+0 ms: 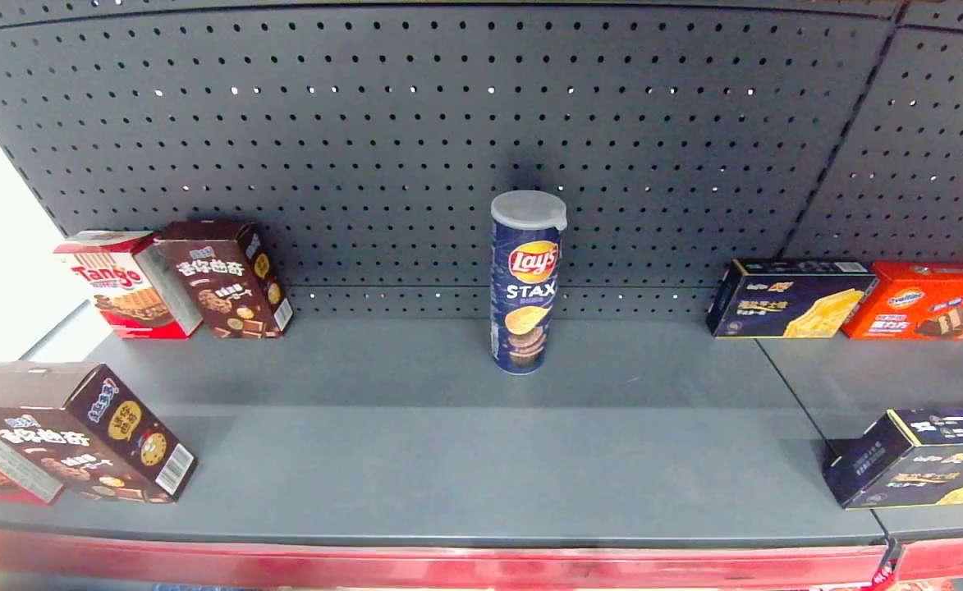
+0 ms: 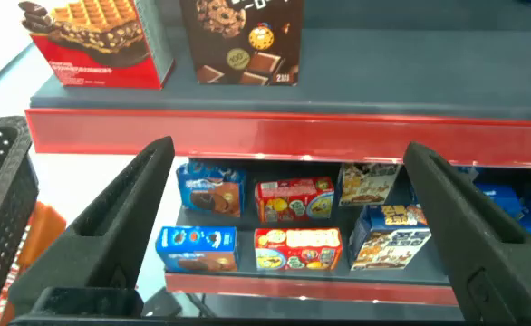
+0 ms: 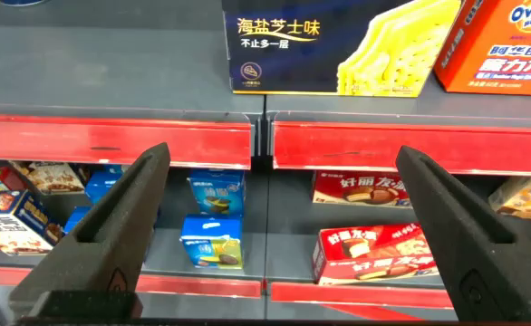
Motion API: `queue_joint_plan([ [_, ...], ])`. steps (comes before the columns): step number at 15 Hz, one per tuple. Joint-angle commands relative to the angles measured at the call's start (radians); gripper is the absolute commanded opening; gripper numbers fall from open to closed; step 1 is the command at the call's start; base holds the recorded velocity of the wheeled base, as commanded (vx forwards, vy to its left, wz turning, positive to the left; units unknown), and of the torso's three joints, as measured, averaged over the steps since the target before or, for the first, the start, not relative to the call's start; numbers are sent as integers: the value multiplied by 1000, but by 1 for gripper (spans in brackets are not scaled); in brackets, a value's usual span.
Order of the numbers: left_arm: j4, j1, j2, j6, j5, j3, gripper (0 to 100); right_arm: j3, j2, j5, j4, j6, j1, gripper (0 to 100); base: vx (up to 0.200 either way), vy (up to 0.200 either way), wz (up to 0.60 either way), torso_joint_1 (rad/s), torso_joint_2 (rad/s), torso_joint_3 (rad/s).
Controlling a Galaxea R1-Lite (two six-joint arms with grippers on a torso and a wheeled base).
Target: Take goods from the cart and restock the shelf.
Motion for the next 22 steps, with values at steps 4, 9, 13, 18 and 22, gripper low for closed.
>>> queue_joint_plan([
  [4,0,0,0,-1,0,0,100,1,0,1,0,-2,0,100,0,0,0,0,0,0],
  [9,0,0,0,-1,0,0,100,1,0,-1,0,1,0,100,0,0,0,0,0,0],
  [13,0,-2,0,1,-1,0,100,1,0,-2,0,-1,0,100,0,0,450,-2,-1,-1],
  [18,0,-2,0,-1,0,-2,100,1,0,-2,0,-1,0,100,0,0,600,5,2,3],
  [22,0,-2,1,-1,0,-2,100,1,0,-2,0,1,0,100,0,0,600,0,1,5],
])
